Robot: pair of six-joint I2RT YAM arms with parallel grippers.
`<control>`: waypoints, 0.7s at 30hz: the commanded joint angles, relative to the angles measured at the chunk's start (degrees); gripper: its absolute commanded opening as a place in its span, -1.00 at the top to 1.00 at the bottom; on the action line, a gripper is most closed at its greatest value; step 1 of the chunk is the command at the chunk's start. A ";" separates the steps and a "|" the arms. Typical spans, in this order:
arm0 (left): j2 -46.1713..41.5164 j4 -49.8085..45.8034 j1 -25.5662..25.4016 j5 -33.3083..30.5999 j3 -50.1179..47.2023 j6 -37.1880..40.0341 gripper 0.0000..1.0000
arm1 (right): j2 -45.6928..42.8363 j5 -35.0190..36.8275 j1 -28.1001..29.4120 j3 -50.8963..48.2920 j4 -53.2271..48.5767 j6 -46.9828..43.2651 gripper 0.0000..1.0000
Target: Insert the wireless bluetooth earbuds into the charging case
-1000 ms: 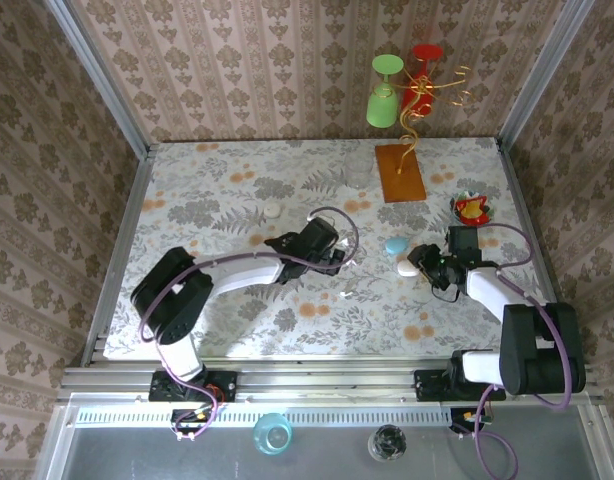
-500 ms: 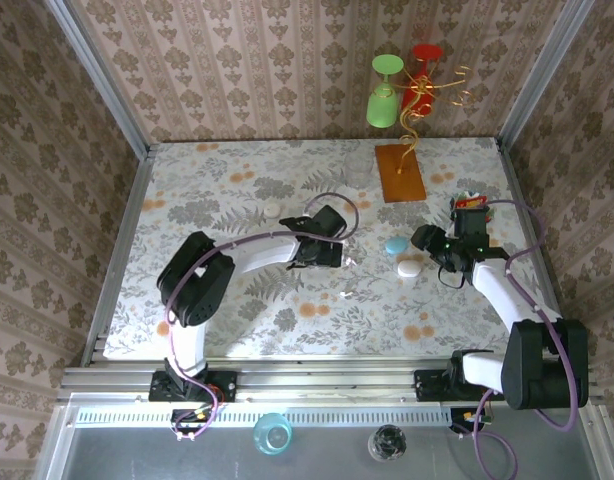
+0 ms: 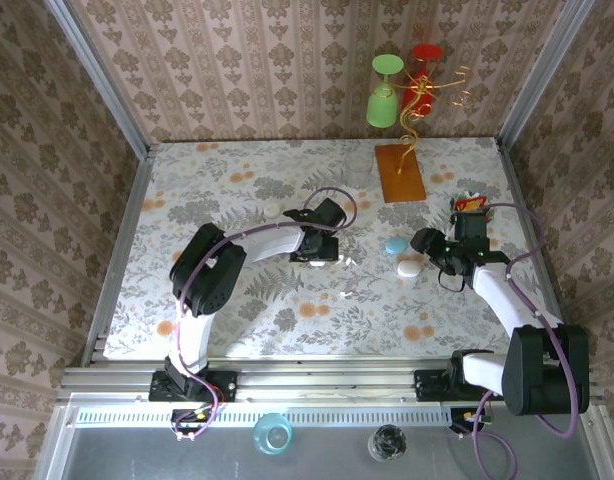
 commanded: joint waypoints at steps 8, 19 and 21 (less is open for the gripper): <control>1.22 2.90 1.20 2.29 0.70 1.64 0.14 | -2.92 -3.85 0.83 -0.36 1.22 -2.54 -0.36; -11.54 18.01 5.79 12.56 -11.57 -10.02 0.18 | -9.55 -5.46 15.41 -5.70 20.50 -15.20 -0.48; -13.62 19.90 6.98 14.55 -13.02 -13.25 0.18 | -7.88 -6.19 18.33 -5.94 24.98 -16.93 -0.53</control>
